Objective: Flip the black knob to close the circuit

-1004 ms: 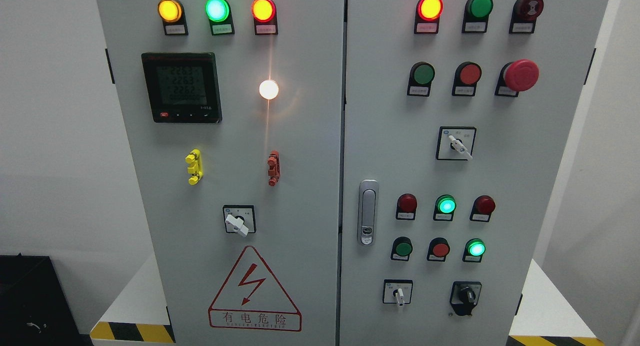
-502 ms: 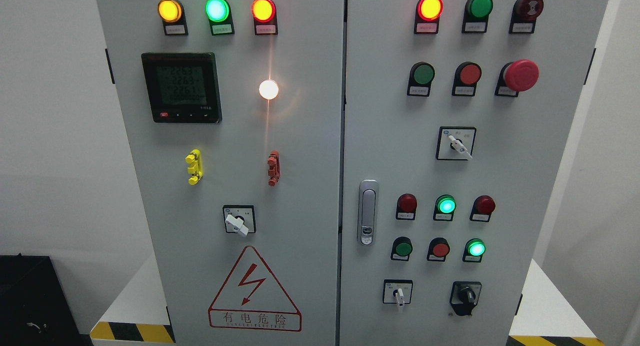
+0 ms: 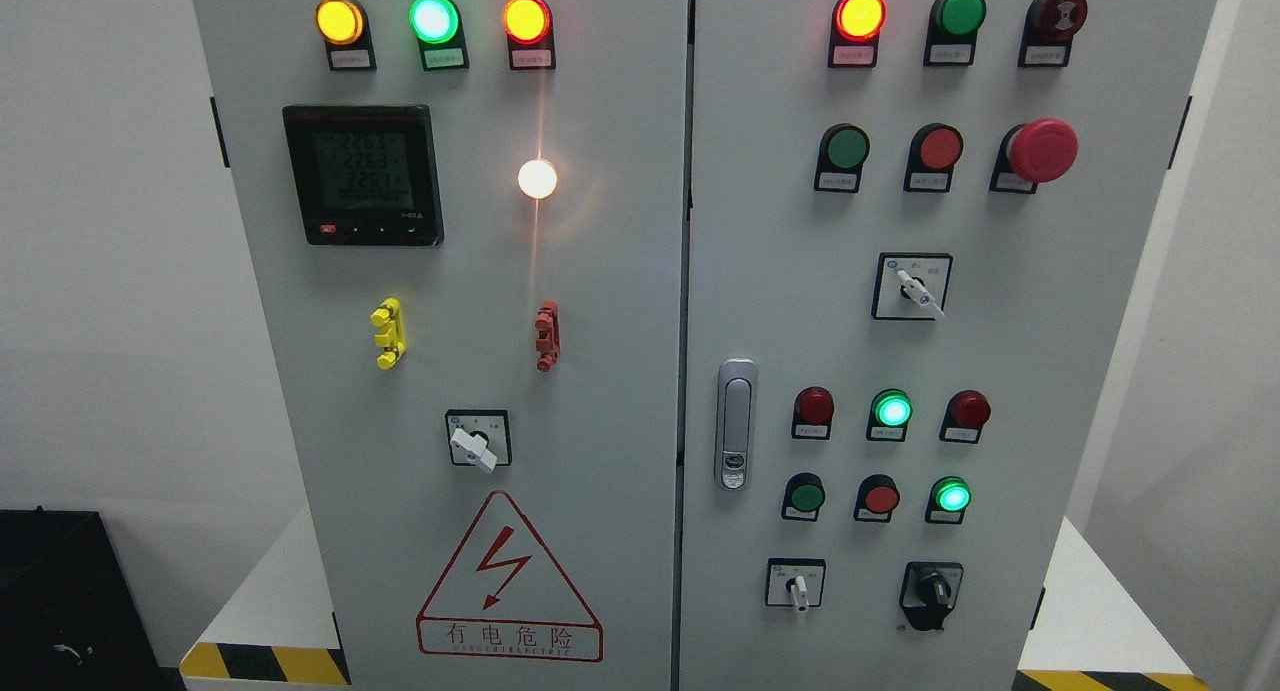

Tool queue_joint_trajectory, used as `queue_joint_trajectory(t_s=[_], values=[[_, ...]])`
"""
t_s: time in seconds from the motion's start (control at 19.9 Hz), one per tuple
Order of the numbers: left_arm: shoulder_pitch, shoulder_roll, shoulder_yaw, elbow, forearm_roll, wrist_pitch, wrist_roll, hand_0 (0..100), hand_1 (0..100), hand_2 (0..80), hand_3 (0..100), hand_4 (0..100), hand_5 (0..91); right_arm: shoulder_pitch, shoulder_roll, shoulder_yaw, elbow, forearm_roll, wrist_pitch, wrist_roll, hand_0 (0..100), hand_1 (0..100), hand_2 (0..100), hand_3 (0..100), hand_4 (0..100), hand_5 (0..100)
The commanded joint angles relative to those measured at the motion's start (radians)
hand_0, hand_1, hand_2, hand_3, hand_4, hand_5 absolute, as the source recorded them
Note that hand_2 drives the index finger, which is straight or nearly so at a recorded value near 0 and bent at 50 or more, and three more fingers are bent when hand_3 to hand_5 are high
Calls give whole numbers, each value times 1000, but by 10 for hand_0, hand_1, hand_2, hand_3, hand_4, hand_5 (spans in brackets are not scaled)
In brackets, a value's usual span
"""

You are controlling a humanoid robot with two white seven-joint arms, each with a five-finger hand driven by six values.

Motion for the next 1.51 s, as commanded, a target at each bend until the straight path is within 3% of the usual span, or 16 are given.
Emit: queue_joint_trajectory(t_s=[0.0,0.1,0.25,0.35,0.5,0.65,1.05,1.31,1.46], values=[[0,0,0,0,0,0,1,120,556,0,0,0,0,0,2,-68,-295,154,21,-22,0,122,8,183,155,0],[0,0,0,0,0,0,1,120,556,0,0,0,0,0,12,-86,-347,202,26,-32,0,131,59,243,224,0],[0,0,0,0,0,0,1,120,556,0,0,0,0,0,12,-90,-419,328,29,-93,0,131,122,311,296,46],[0,0,0,0,0,0,1,120,556,0,0,0,0,1,13,-99,-494,399,27,-117,0,129,244,452,415,229],[0,0,0,0,0,0,1,120,556,0,0,0,0,9,18,-116,-637,505,27,-133,0,130,401,622,536,368],[0,0,0,0,0,0,1,120,556,0,0,0,0,14,21,-151,-772,603,24,-130,0,141,546,738,634,507],[0,0,0,0,0,0,1,120,556,0,0,0,0,46,21,-162,-1090,729,13,-127,0,128,824,976,854,848],[0,0,0,0,0,0,1,120,556,0,0,0,0,58,21,-165,-1249,798,15,-120,0,87,894,1000,922,924],[0,0,0,0,0,0,1,120,556,0,0,0,0,58,21,-165,-1320,838,18,-81,0,57,903,1000,938,934]])
